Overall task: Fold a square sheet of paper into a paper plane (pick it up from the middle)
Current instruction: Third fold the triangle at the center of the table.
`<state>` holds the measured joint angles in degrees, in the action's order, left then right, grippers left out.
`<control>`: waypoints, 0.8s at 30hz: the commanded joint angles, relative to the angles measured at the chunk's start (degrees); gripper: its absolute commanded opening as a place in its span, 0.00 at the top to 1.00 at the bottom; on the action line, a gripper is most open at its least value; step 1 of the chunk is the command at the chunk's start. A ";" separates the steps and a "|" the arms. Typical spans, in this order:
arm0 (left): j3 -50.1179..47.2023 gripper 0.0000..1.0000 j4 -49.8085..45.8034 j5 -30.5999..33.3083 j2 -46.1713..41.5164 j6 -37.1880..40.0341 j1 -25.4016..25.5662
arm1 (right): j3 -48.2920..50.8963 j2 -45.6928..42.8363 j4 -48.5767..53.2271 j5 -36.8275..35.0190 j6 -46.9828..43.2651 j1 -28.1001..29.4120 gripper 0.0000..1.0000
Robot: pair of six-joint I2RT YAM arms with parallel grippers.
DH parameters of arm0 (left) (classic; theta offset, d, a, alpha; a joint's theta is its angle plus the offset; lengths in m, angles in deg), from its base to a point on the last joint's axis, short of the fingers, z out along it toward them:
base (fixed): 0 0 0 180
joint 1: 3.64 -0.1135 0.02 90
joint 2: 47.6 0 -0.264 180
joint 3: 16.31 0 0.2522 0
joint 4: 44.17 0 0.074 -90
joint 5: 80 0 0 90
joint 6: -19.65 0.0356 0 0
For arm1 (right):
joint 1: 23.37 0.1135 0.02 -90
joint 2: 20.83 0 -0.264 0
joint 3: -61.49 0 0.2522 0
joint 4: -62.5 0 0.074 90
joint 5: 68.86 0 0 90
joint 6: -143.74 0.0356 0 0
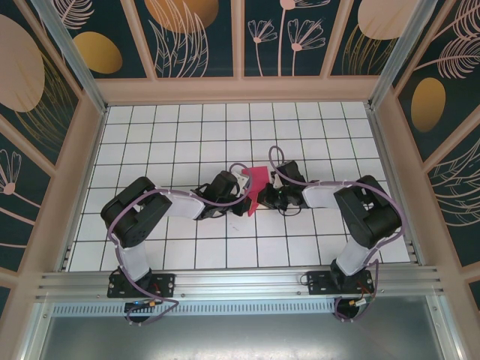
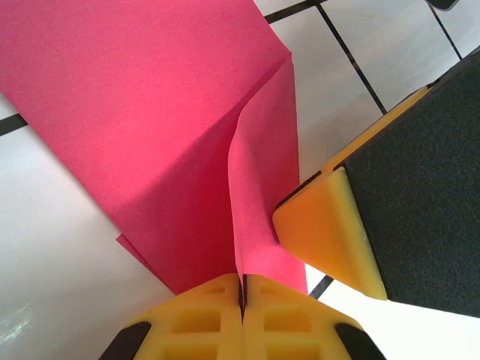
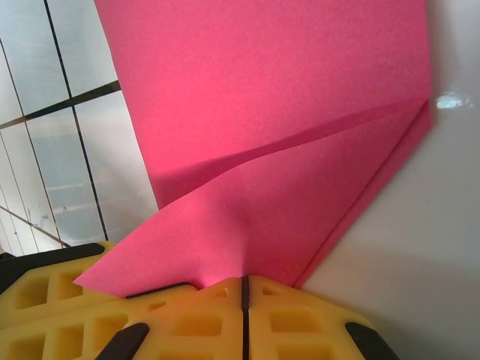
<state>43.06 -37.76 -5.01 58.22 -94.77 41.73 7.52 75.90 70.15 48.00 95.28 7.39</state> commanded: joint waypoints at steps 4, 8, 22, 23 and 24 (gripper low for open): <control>-0.84 0.99 -7.25 0.16 3.19 -0.10 -0.03 | 3.34 -5.99 -4.01 0.48 3.38 1.66 0.89; -0.78 0.99 -7.19 -0.04 3.34 -0.10 -0.10 | 5.41 -6.14 -6.63 0.82 5.16 2.62 0.89; -0.47 0.99 -6.98 -0.64 3.76 -0.10 -0.07 | 5.14 -2.62 -3.61 -2.97 5.10 3.72 0.90; -0.52 0.99 -7.00 -0.72 3.73 -0.14 -0.05 | 5.16 -3.42 -4.14 -2.73 5.25 3.96 0.90; -0.44 0.99 -7.03 -0.73 3.78 -0.10 -0.01 | 5.30 -4.23 -4.86 -2.27 5.46 4.15 0.90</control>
<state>43.34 -37.79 -5.68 58.53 -94.80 41.62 13.07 73.28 63.72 47.49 100.64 10.67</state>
